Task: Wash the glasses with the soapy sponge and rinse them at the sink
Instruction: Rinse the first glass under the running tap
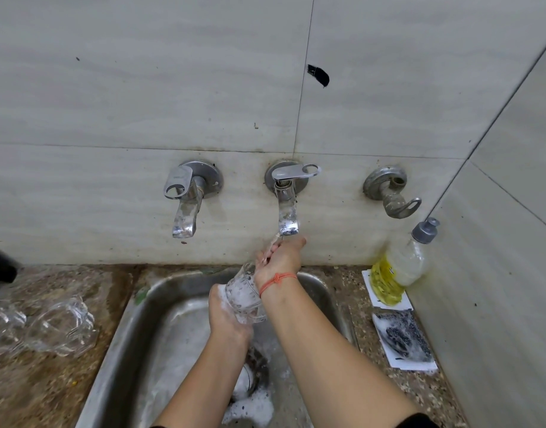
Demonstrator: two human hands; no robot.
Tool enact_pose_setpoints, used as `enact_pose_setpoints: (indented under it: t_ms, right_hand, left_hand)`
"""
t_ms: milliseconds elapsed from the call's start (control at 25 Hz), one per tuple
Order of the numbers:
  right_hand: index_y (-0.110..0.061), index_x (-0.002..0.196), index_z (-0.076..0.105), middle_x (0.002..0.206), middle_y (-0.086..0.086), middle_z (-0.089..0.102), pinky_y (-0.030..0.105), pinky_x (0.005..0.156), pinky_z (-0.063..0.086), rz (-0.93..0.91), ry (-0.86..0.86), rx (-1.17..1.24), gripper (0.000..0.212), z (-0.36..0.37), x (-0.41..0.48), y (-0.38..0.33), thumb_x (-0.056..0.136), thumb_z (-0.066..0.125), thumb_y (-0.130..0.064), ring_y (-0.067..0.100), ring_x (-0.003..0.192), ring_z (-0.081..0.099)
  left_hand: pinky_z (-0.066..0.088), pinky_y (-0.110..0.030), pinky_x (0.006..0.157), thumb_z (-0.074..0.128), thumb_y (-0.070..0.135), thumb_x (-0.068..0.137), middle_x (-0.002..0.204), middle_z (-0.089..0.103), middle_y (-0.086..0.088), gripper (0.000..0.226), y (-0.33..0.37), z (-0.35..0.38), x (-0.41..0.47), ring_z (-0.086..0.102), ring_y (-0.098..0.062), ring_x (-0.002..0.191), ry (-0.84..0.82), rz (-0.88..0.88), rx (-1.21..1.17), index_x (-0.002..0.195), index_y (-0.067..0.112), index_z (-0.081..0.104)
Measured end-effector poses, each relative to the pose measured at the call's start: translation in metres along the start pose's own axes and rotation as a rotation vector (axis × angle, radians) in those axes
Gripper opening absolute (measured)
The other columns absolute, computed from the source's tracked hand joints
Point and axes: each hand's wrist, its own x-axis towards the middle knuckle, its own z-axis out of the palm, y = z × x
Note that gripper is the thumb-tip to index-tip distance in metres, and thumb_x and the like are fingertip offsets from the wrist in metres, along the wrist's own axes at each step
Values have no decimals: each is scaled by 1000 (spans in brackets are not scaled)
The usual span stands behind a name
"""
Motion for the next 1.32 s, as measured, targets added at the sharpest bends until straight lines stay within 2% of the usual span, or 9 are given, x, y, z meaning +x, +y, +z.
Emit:
enact_pose_setpoints:
  t_ms: [160,320,480,600,760,880,1080,1160,1320]
  right_hand:
    - [-3,51,49,39,10,52,13,41,26,-112,24,-71,80,4,11,4,94,25,-66,21,37,52]
    - [-20,62,42,57,0,42,21,42,32,-294,-22,-366,46,-8,20,23,100,32,-44,14,47,38]
    - [-11,52,46,53,10,54,37,59,51,-539,-150,-990,51,-32,23,48,91,32,-40,29,54,54]
    - [-11,69,58,74,11,67,38,73,50,-809,-463,-1472,56,-65,11,45,85,22,-51,31,74,62]
    - [-9,88,62,91,8,66,37,81,46,-1378,-1206,-2115,46,-86,8,-6,99,30,-41,25,88,59]
    - [-9,97,65,108,8,69,36,107,36,-1820,-1373,-2190,40,-89,30,-36,98,38,-38,24,115,58]
    - [-12,97,61,96,12,66,37,90,44,-853,-696,-1860,44,-81,-19,20,100,25,-36,29,93,60]
    - [-10,97,59,96,13,66,39,84,45,-731,-638,-1765,36,-83,-25,26,101,29,-31,30,93,59]
    - [-11,106,63,99,5,70,39,105,39,-1774,-1138,-2144,24,-111,18,-21,97,48,-26,23,100,61]
  left_hand:
    - [39,-27,57,41,20,68,69,48,-1,11,0,0,2,48,-19,62,-16,0,-48,70,18,51]
    - [41,-30,62,53,27,55,74,51,-2,20,2,1,4,50,-19,67,-4,15,-28,73,18,51]
    - [35,-27,58,49,33,74,69,48,-2,17,1,-1,4,47,-16,60,53,24,1,64,18,51]
    - [40,-28,59,33,30,92,61,55,-5,46,11,0,5,55,-16,55,33,-22,56,59,12,61]
    - [45,-30,63,38,28,94,79,54,-7,26,26,0,14,53,-21,70,89,-172,288,83,11,55]
    - [44,-26,53,47,20,91,66,48,-6,14,34,7,10,49,-21,55,10,-284,408,80,11,51]
    - [44,-29,54,37,15,91,62,48,-6,28,26,12,12,50,-21,56,51,-115,343,69,9,54]
    - [48,-25,54,34,15,90,56,54,-8,34,23,16,3,54,-23,54,24,-117,297,66,6,56]
    - [44,-16,40,31,18,100,63,54,-6,32,36,16,-3,50,-18,57,-31,-217,452,77,8,51]
